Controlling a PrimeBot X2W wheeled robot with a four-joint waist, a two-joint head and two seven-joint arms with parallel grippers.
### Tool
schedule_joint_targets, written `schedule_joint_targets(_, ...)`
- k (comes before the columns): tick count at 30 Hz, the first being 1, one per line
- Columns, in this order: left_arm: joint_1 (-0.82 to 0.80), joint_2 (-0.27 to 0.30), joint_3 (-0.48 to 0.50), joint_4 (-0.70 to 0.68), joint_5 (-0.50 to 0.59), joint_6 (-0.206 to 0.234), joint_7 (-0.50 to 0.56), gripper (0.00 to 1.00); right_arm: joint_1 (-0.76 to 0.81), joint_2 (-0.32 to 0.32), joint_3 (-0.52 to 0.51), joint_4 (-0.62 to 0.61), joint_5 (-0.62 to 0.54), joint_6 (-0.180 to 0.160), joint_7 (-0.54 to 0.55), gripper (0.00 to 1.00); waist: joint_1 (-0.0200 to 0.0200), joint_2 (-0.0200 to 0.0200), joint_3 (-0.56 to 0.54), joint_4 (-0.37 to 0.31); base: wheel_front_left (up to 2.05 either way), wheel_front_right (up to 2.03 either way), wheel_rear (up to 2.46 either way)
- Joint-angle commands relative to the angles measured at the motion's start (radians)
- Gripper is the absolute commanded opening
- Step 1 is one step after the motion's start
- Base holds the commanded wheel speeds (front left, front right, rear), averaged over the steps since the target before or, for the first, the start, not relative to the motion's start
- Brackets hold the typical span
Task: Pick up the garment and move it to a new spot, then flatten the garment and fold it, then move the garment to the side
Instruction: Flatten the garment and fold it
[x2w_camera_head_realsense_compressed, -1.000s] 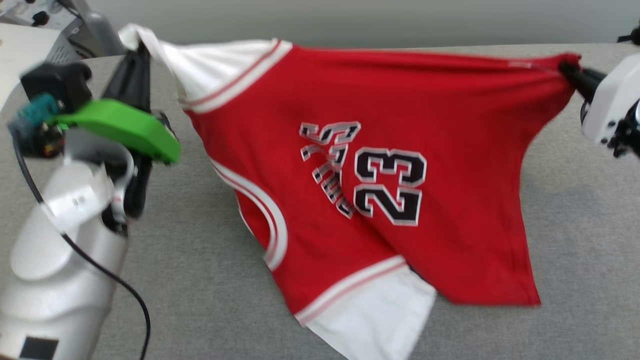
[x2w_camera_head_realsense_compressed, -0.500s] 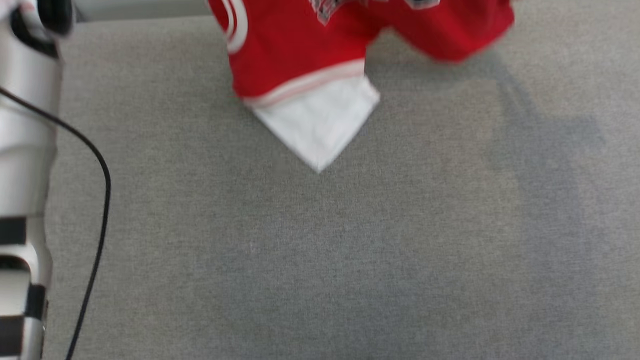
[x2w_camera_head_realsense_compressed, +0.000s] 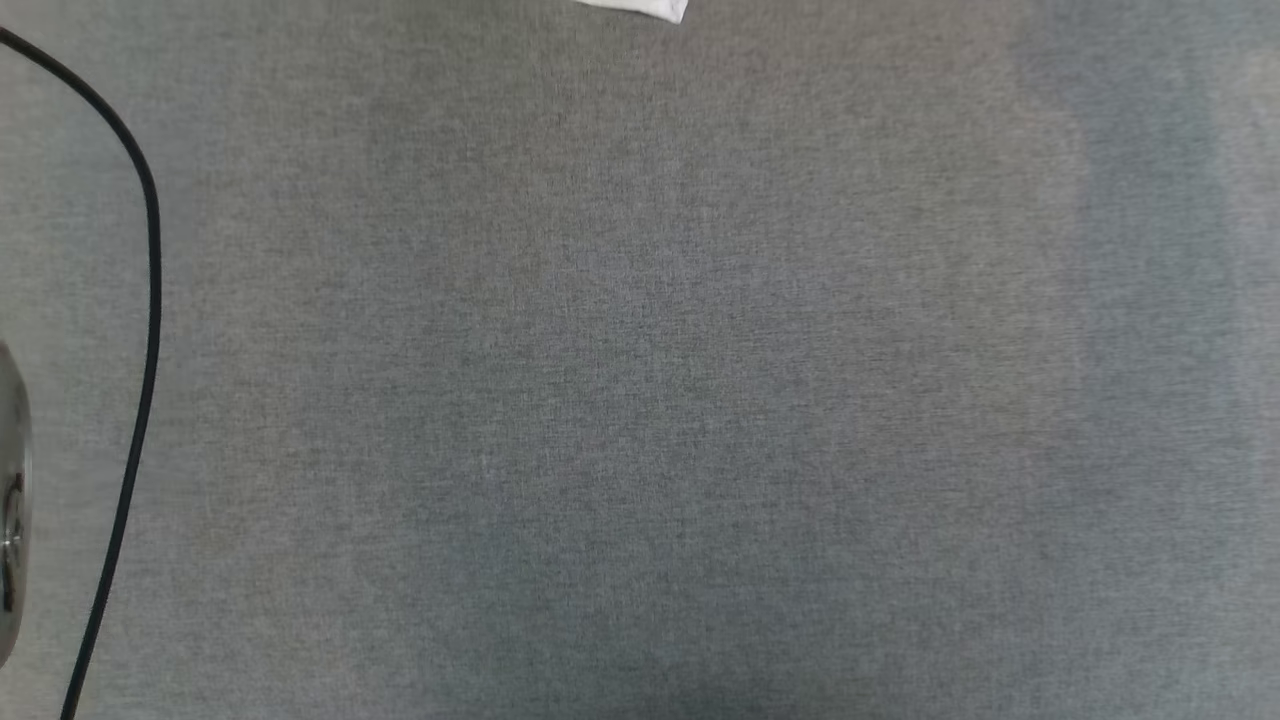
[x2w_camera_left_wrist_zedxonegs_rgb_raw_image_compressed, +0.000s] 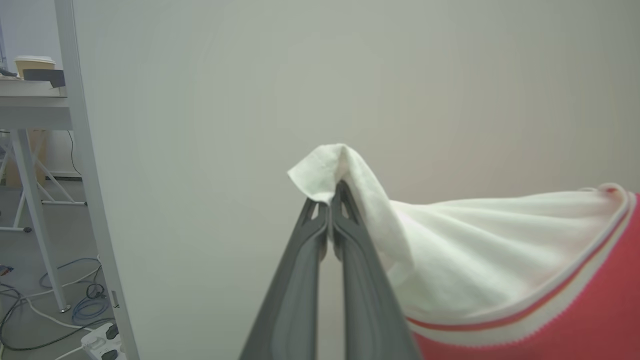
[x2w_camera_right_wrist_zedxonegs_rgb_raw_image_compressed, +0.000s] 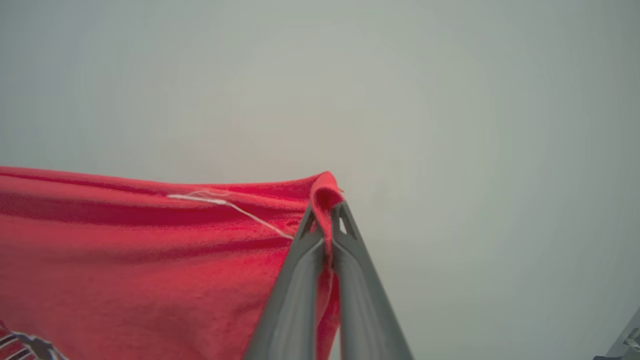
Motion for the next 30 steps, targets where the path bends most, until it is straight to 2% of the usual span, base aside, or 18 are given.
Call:
schedule_joint_targets(1,-0.012,0.014,0.007,0.023,0.007,0.013,-0.008,0.00,-0.008,-0.015,0.005,0.025,0.002,-0.010,-0.008,0.00,-0.0001,0.0000,0.074,0.014,0.00,0.00,0.00)
schedule_joint_targets(9,0.018,-0.025,0.014,0.126,-0.034,-0.023,-0.042,0.00,0.003,0.013,0.094,0.067,0.051,-0.010,-0.009,0.00,-0.0001,0.0000,0.107,0.026,0.00,0.00,0.00)
schedule_joint_targets(13,0.078,-0.045,0.008,0.172,-0.053,-0.057,-0.058,0.00,0.064,0.016,0.155,0.063,0.091,-0.010,0.011,0.00,-0.0001,0.0000,0.087,0.035,0.00,0.00,0.00)
schedule_joint_targets(22,0.379,-0.079,0.022,0.222,-0.113,-0.137,-0.094,0.00,0.382,-0.014,0.289,0.007,0.228,-0.010,0.022,0.00,-0.0001,0.0000,-0.050,0.046,0.00,0.00,0.00)
schedule_joint_targets(30,0.724,-0.083,0.055,0.148,-0.150,-0.168,-0.103,0.00,0.690,-0.071,0.347,-0.070,0.335,-0.010,-0.012,0.00,-0.0001,0.0000,-0.204,0.063,0.00,0.00,0.00)
